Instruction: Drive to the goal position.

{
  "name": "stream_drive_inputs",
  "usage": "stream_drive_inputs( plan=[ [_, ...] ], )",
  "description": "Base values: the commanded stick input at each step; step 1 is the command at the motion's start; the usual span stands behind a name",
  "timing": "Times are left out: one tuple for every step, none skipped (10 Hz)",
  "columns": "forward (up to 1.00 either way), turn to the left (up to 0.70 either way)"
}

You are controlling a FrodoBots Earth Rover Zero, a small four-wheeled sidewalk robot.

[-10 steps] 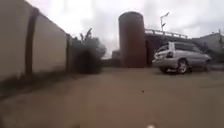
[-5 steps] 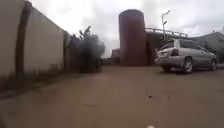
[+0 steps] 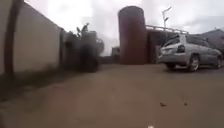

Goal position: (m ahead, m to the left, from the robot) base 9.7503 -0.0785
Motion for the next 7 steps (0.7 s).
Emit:
stream_drive_inputs(
  plan=[
    [0.85,0.01],
    [0.85,0.01],
    [0.85,0.01],
    [0.85,0.01],
    [0.85,0.01],
    [0.85,0.01],
    [0.85,0.01]
  ],
)
